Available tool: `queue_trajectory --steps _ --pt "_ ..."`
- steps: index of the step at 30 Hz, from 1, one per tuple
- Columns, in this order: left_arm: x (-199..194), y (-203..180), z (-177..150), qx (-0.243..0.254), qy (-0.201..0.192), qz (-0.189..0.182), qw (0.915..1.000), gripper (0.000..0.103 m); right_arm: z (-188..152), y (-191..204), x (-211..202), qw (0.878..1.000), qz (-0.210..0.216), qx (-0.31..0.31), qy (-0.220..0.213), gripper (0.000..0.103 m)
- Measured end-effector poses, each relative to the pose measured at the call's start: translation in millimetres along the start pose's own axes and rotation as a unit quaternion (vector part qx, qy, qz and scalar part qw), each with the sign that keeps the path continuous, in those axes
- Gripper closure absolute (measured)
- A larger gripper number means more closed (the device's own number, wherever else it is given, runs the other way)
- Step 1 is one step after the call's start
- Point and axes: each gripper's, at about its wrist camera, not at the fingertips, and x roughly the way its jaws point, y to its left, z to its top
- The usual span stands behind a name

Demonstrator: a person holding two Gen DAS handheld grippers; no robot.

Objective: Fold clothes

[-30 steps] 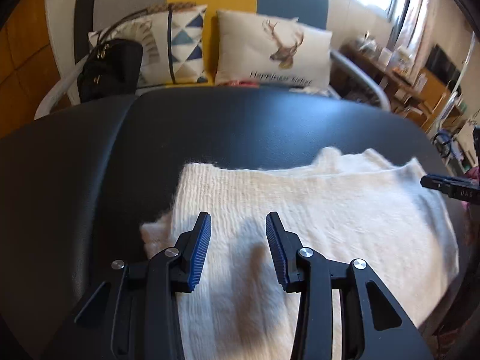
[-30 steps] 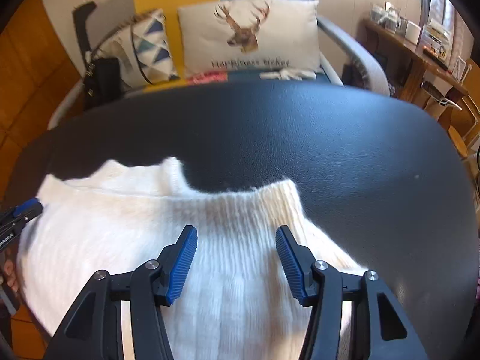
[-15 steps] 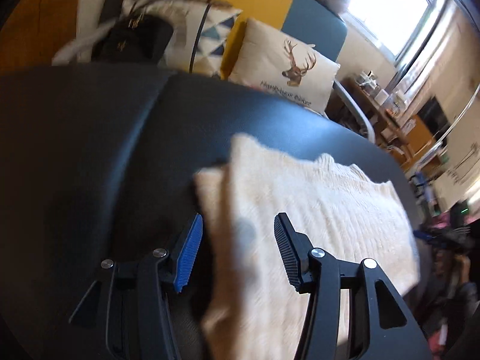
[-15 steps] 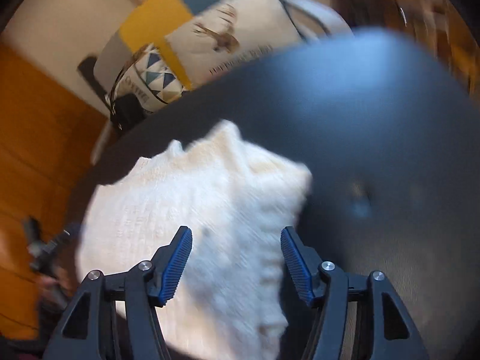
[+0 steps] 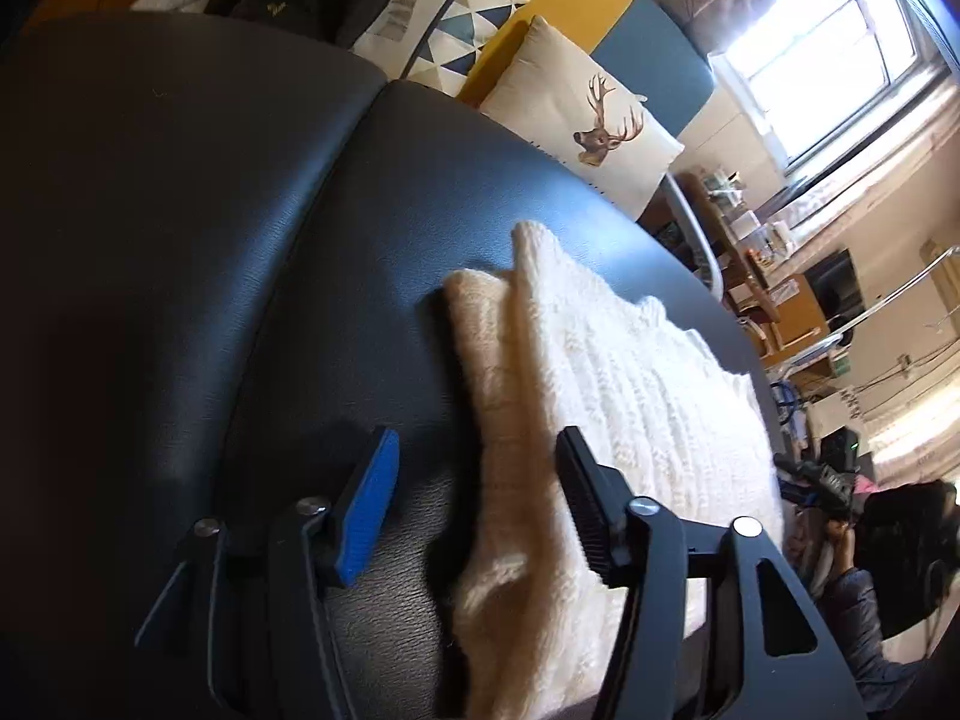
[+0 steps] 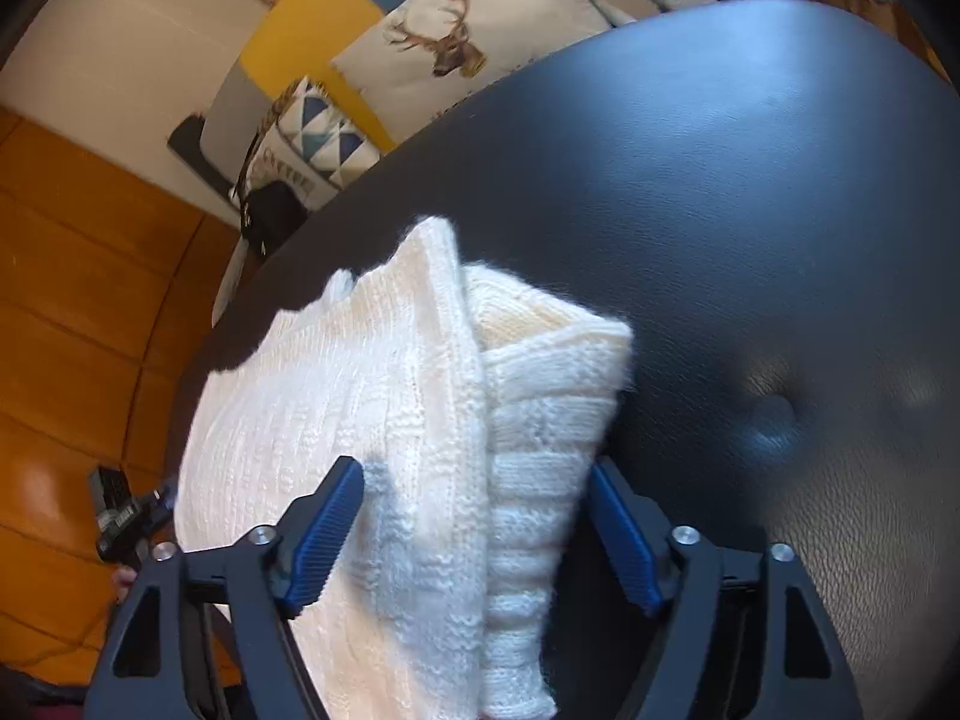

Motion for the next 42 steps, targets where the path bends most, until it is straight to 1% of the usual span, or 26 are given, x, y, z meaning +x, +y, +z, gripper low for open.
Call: queue_trajectory --steps 3,4,6,9,10,11,13,16,19,20,21,22,24,25,26,27,30,31,33,36,38,40,42 --pt "6.6 -2.2 2.6 0.007 0.009 -0.011 0.9999 0.043 -1.6 7.5 3.5 0.999 -0.013 -0.031 0.002 0.022" --pt "8.8 -3.2 3.6 0.012 0.012 -0.013 0.9998 0.043 -1.9 8.0 4.3 0.999 -0.014 -0.032 0.002 0.021" --pt "13.1 -4.4 7.0 0.015 0.018 -0.018 0.9996 0.043 -1.0 2.6 2.7 1.0 -0.003 -0.012 0.0 0.021" --pt "18.6 -5.3 12.5 0.016 0.023 -0.028 0.9992 0.038 2.7 -9.0 0.8 0.999 0.029 0.026 -0.001 0.019" --pt "20.1 -6.5 13.8 0.016 0.024 -0.026 0.9992 0.037 2.8 -11.7 0.0 0.999 0.036 0.032 -0.001 0.019" --pt "21.5 -7.6 15.1 0.016 0.026 -0.024 0.9992 0.032 2.6 -13.2 -0.6 0.999 0.04 0.033 -0.001 0.02" --pt "25.5 -14.8 19.2 0.025 0.032 -0.018 0.999 0.026 0.8 -10.4 -0.6 0.999 0.034 0.018 -0.003 0.02" --pt "32.2 -22.5 22.5 0.04 0.032 -0.002 0.9987 0.023 -2.2 -4.8 -2.2 1.0 0.015 -0.007 -0.004 0.02" --pt "37.5 -27.4 23.1 0.041 0.031 0.004 0.9987 0.023 -2.7 -4.6 -3.3 1.0 0.011 -0.011 -0.004 0.02" --pt "36.6 -28.7 22.3 0.044 0.032 0.009 0.9985 0.03 -2.9 -4.9 -3.8 1.0 0.011 -0.012 -0.003 0.02" --pt "36.8 -27.5 21.0 0.039 0.038 0.013 0.9984 0.044 -3.0 -5.1 -4.0 1.0 0.009 -0.014 -0.003 0.02" --pt "36.9 -26.2 19.8 0.035 0.044 0.018 0.9983 0.08 -3.0 -4.3 -3.8 1.0 0.004 -0.019 -0.003 0.022" --pt "32.2 -20.7 16.4 0.014 0.031 0.005 0.9994 0.083 -6.2 -1.7 -5.8 0.999 -0.028 -0.041 -0.004 0.033" --pt "30.5 -23.8 14.5 0.021 0.023 0.012 0.9994 0.085 -6.6 1.0 -5.3 0.997 -0.048 -0.054 -0.003 0.045" --pt "28.8 -27.0 12.6 0.028 0.015 0.02 0.9993 0.086 -6.3 2.6 -4.6 0.996 -0.06 -0.063 -0.002 0.066" --pt "26.6 -30.7 9.9 0.032 0.006 0.03 0.999 0.086 -5.6 3.5 -3.6 0.996 -0.063 -0.067 0.0 0.074" --pt "15.7 -43.2 2.0 0.044 -0.031 0.057 0.9969 0.087 -4.6 7.6 -0.1 0.995 -0.07 -0.075 0.001 0.079" --pt "9.9 -50.9 -1.6 0.059 -0.048 0.073 0.9944 0.088 -3.5 10.0 1.1 0.994 -0.073 -0.076 -0.001 0.08" --pt "-7.6 -68.4 -8.8 0.085 -0.087 0.094 0.9881 0.088 -0.6 15.7 3.6 0.994 -0.077 -0.08 -0.004 0.082" --pt "-40.0 -79.9 -15.8 0.09 -0.143 0.105 0.9801 0.088 11.1 31.4 14.3 0.993 -0.067 -0.098 0.0 0.085" --pt "-66.2 -75.4 -21.5 0.076 -0.176 0.107 0.9756 0.088 24.9 49.9 32.7 0.992 -0.054 -0.118 0.01 0.085" --pt "-99.0 -67.9 -28.8 0.064 -0.213 0.117 0.968 0.088 43.5 78.8 58.1 0.989 -0.036 -0.145 0.019 0.086" --pt "-132.7 -62.5 -39.7 0.063 -0.25 0.144 0.9555 0.088 61.9 119.3 87.6 0.983 -0.018 -0.182 0.029 0.086"
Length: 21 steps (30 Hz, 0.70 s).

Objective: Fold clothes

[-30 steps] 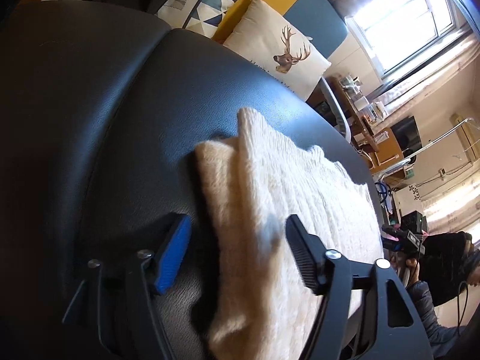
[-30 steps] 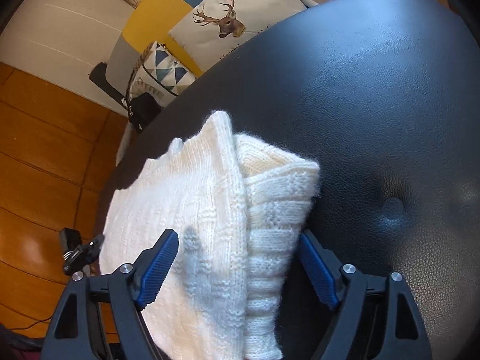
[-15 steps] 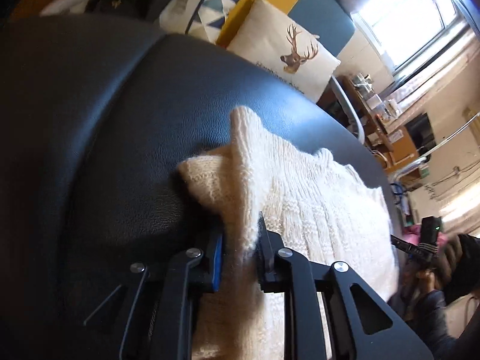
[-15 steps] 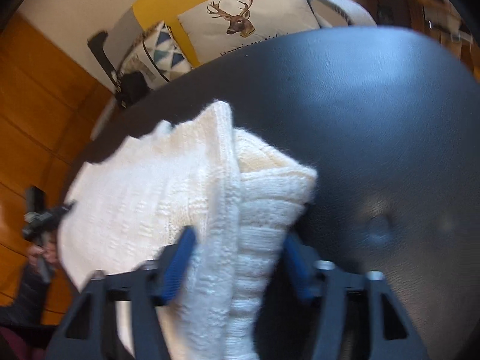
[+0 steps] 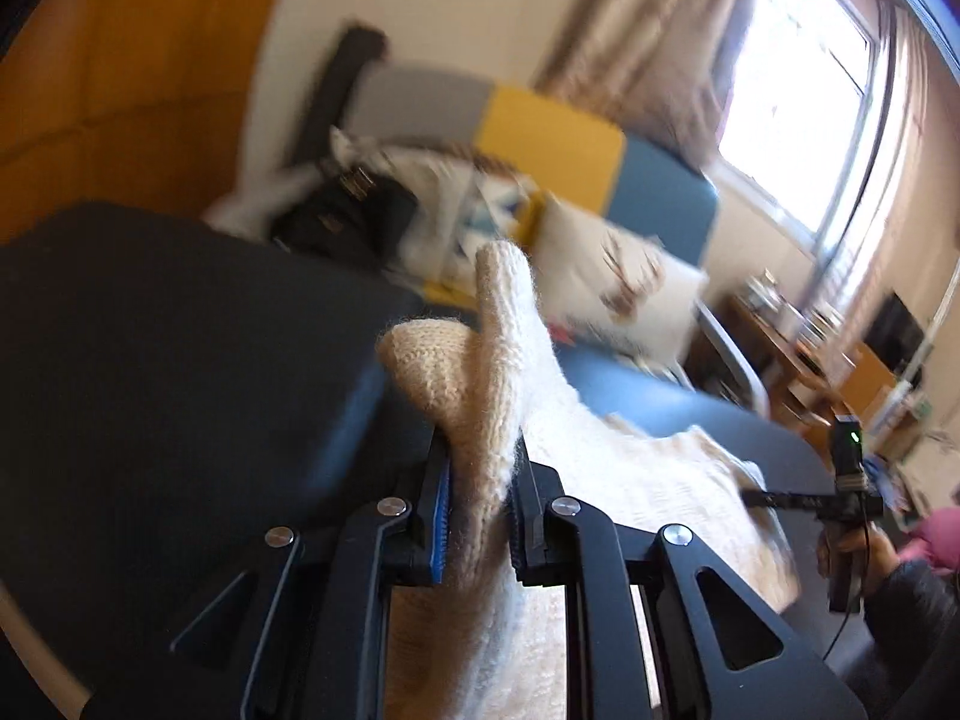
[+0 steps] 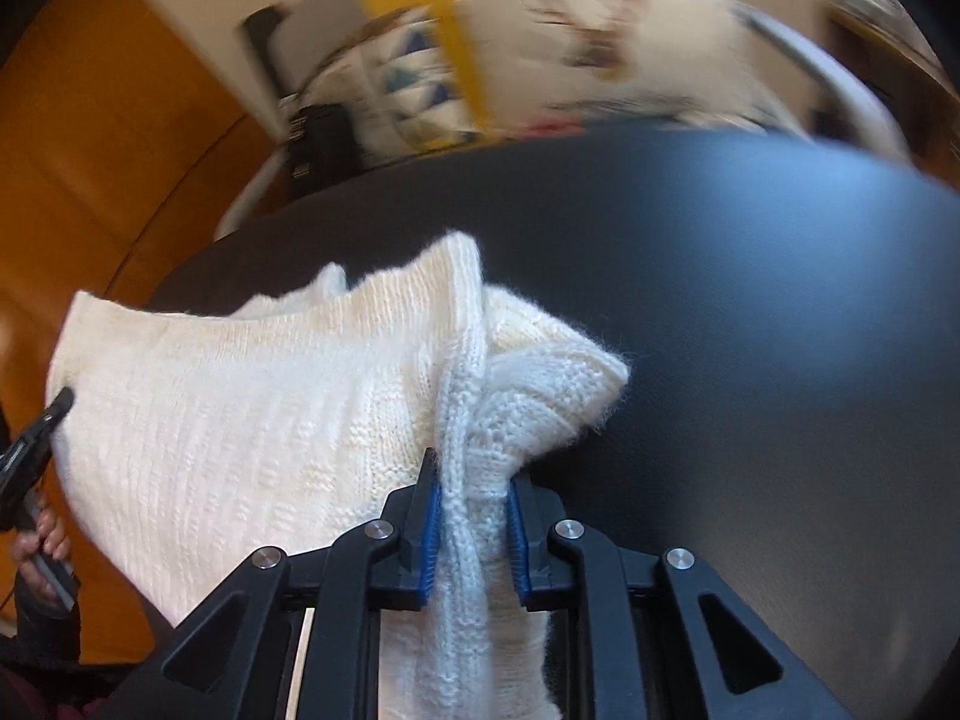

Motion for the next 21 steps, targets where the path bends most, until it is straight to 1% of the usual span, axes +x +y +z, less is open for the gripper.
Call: queue_trajectory --steps 2,3,5,6,8,10,12,13,14,15,16,17,18,19,21 --pt "-29.1 16.0 1.8 -0.011 -0.028 0.03 0.9991 0.088 39.2 45.1 32.5 0.998 0.016 -0.053 0.012 0.087" --pt "-41.7 24.6 -0.9 -0.014 -0.04 0.05 0.9978 0.088 59.1 71.0 49.4 0.996 0.02 -0.083 0.017 0.087" --pt "-67.0 41.6 -6.4 -0.019 -0.063 0.092 0.9936 0.088 86.9 122.7 80.3 0.989 0.022 -0.146 0.025 0.087" --pt "-75.7 49.5 -12.7 -0.028 -0.068 0.111 0.9911 0.087 98.8 148.8 95.5 0.983 0.022 -0.178 0.029 0.087" --pt "-80.2 63.6 -28.4 -0.041 -0.062 0.147 0.9864 0.087 120.9 200.4 126.8 0.969 0.014 -0.244 0.036 0.087" --pt "-70.2 86.2 -45.2 -0.07 -0.031 0.169 0.9827 0.087 130.8 241.6 158.6 0.953 -0.021 -0.298 0.041 0.087" --pt "-59.0 105.4 -59.9 -0.1 -0.003 0.186 0.9775 0.086 141.7 270.4 187.6 0.944 -0.055 -0.323 0.042 0.086" --pt "-53.5 114.3 -67.0 -0.113 0.009 0.195 0.9742 0.086 146.0 276.8 197.2 0.943 -0.064 -0.322 0.044 0.085" --pt "-47.4 122.4 -71.3 -0.127 0.029 0.201 0.971 0.085 150.3 283.2 206.7 0.943 -0.073 -0.321 0.046 0.081" --pt "-41.3 130.5 -75.5 -0.141 0.048 0.206 0.9671 0.084 154.5 289.6 216.2 0.943 -0.081 -0.321 0.047 0.08" --pt "-40.1 133.2 -78.4 -0.155 0.057 0.196 0.9666 0.084 158.8 296.0 225.8 0.942 -0.09 -0.32 0.049 0.079" --pt "-38.9 135.9 -81.2 -0.169 0.066 0.186 0.9658 0.083 163.1 302.4 235.3 0.941 -0.099 -0.319 0.051 0.073" --pt "-37.8 138.6 -84.0 -0.182 0.074 0.176 0.9646 0.083 167.9 303.3 239.8 0.945 -0.099 -0.306 0.056 0.073" --pt "-39.9 138.1 -84.3 -0.181 0.076 0.176 0.9647 0.082 174.8 298.7 236.2 0.955 -0.09 -0.279 0.055 0.073" --pt "-45.4 137.7 -84.8 -0.185 0.076 0.167 0.9654 0.08 192.7 291.0 223.7 0.971 -0.072 -0.226 0.035 0.073"
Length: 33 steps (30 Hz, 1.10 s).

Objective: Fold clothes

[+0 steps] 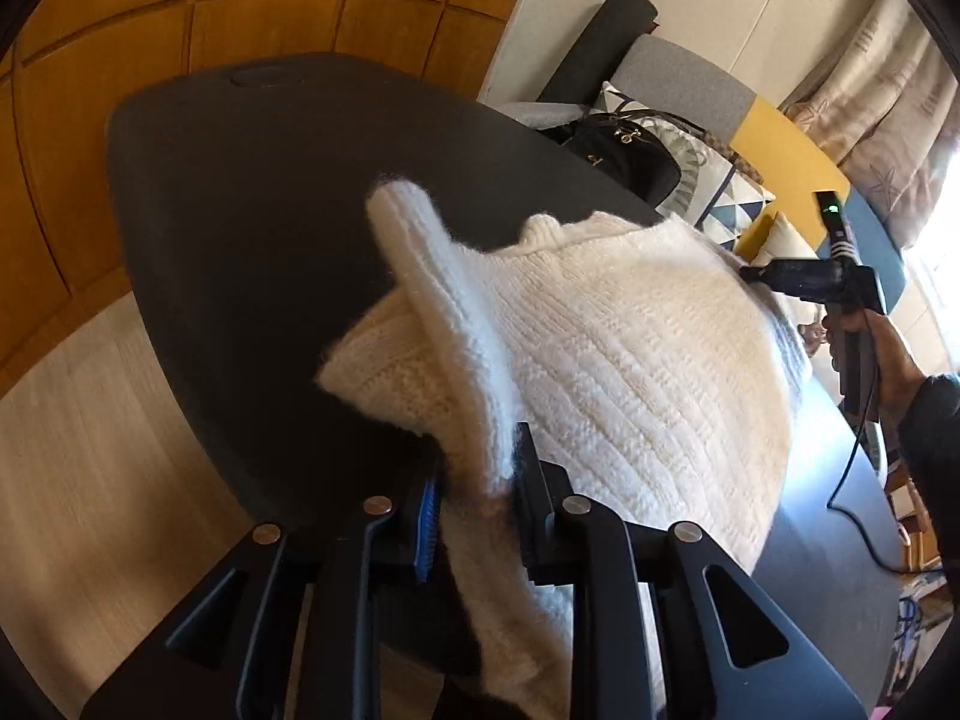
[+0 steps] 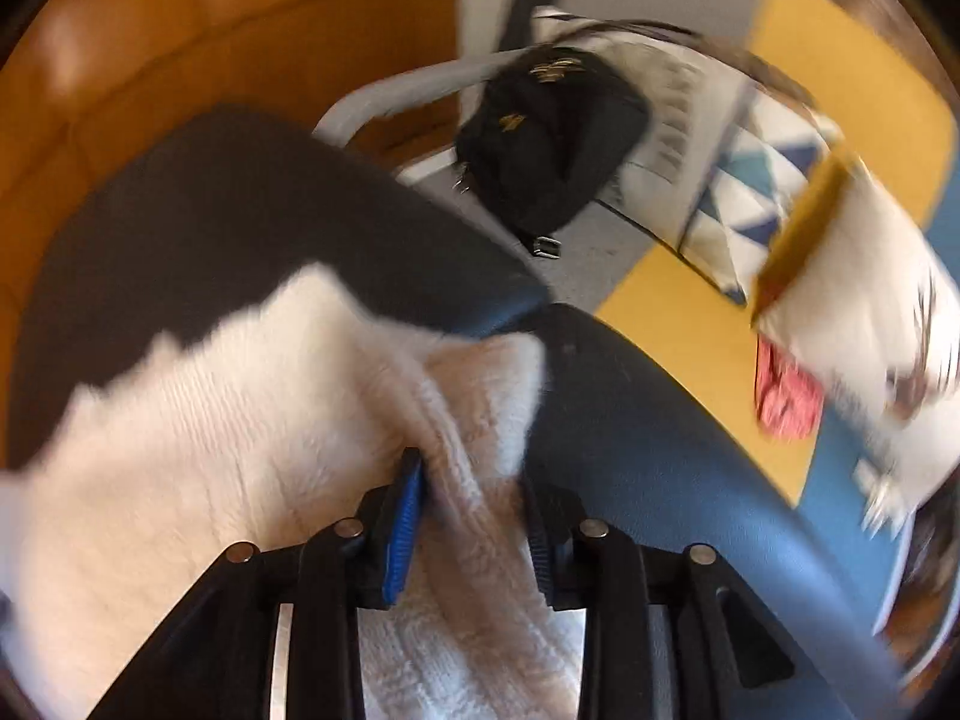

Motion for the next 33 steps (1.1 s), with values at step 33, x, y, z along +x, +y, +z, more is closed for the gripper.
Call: queue_trajectory --steps 33 --pt "129.3 -203.1 142.5 0.227 0.06 -0.153 0.96 0.076 -145.1 -129.0 -15.8 0.912 0.247 0.327 -0.033 0.066"
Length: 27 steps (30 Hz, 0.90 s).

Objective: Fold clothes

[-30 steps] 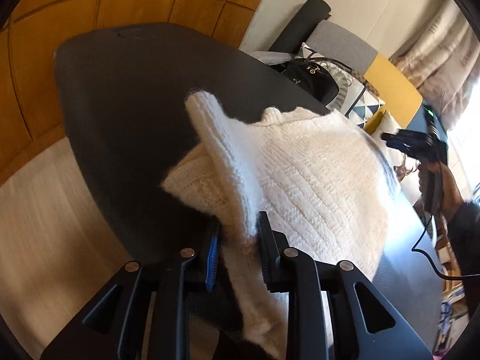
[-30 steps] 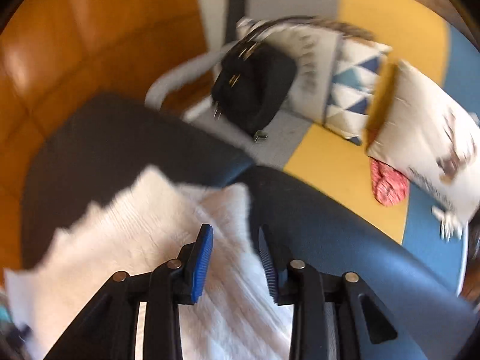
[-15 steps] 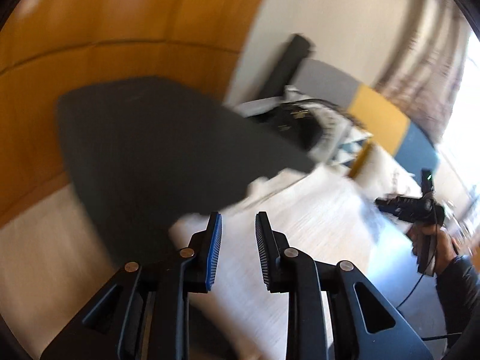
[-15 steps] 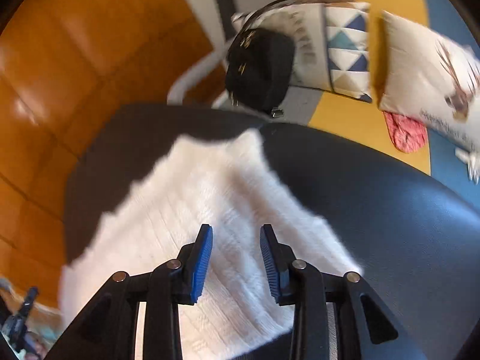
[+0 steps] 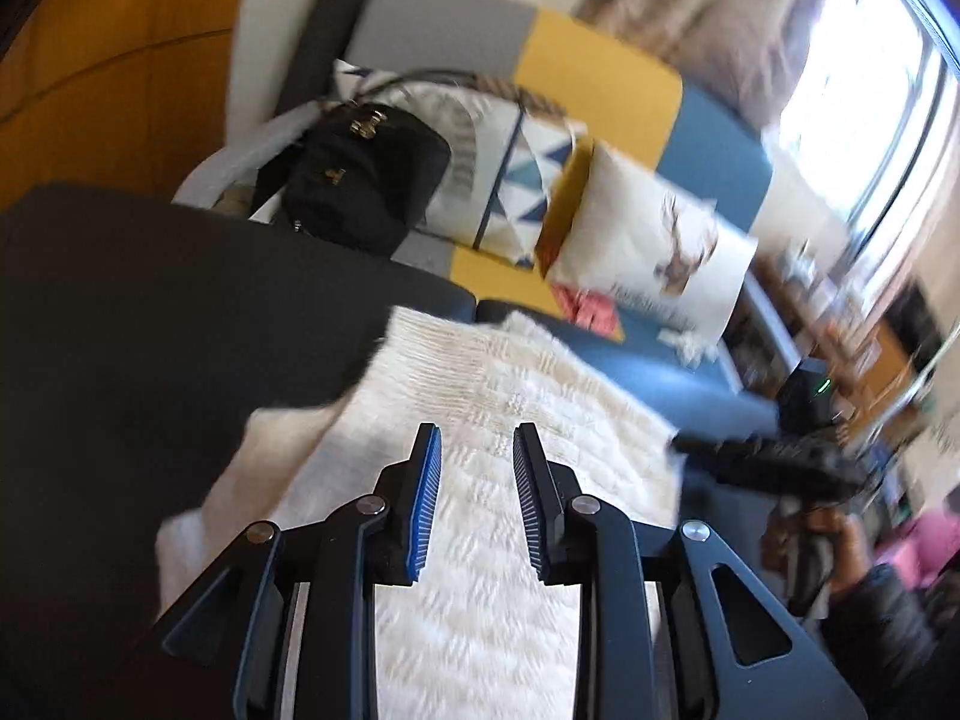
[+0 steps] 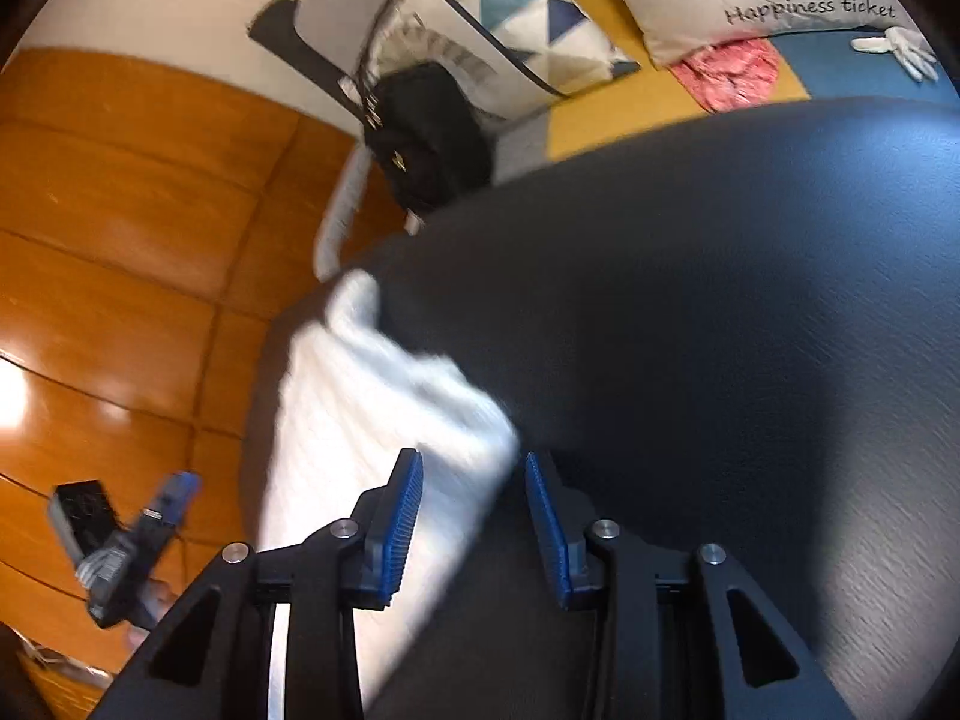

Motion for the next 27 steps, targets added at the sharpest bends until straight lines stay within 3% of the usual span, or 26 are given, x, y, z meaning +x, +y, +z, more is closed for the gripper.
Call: queue_trajectory --steps 1,2,4,8,11,14,15,18,21,22,24,27 --pt "10.8 -6.4 3.4 0.017 0.009 0.007 0.9998 0.076 0.5 6.1 3.7 1.0 -0.011 -0.02 -0.004 0.071" --pt "18.8 -7.1 5.9 0.019 0.015 0.014 0.9996 0.076 -1.3 15.5 7.2 0.998 -0.031 -0.052 -0.006 0.086" --pt "34.9 -8.6 10.7 0.022 0.026 0.028 0.999 0.076 -9.9 36.1 3.8 0.993 -0.041 -0.111 -0.016 0.09" --pt "67.1 -11.1 23.0 0.035 0.045 0.054 0.9969 0.076 -31.3 72.3 -26.0 0.976 -0.046 -0.206 -0.056 0.091" --pt "92.1 -12.1 31.1 0.049 0.061 0.07 0.9944 0.076 -42.6 74.7 -23.4 0.958 -0.126 -0.253 -0.053 0.091" --pt "121.0 -9.2 33.5 0.054 0.085 0.102 0.9897 0.076 -43.6 52.4 -6.2 0.953 -0.177 -0.243 -0.023 0.091" --pt "132.8 -7.5 32.8 0.057 0.1 0.114 0.9868 0.076 -42.1 45.3 -6.6 0.958 -0.172 -0.23 -0.023 0.091" --pt "130.9 -13.5 32.1 0.079 0.076 0.128 0.9857 0.076 -37.4 31.4 -13.7 0.965 -0.172 -0.196 -0.034 0.088" --pt "104.4 -14.2 32.5 0.058 0.046 0.099 0.9923 0.076 -37.1 30.9 -33.4 0.969 -0.165 -0.17 -0.069 0.083" --pt "93.8 -14.1 31.0 0.057 0.035 0.091 0.9936 0.076 -37.2 35.1 -40.9 0.97 -0.151 -0.17 -0.082 0.077" --pt "72.7 -14.0 28.0 0.056 0.012 0.074 0.9956 0.076 -38.5 45.2 -52.3 0.973 -0.119 -0.174 -0.1 0.077" --pt "62.5 -12.1 19.5 0.057 0.018 0.065 0.9961 0.076 -41.5 74.9 -32.2 0.971 -0.082 -0.216 -0.063 0.077"
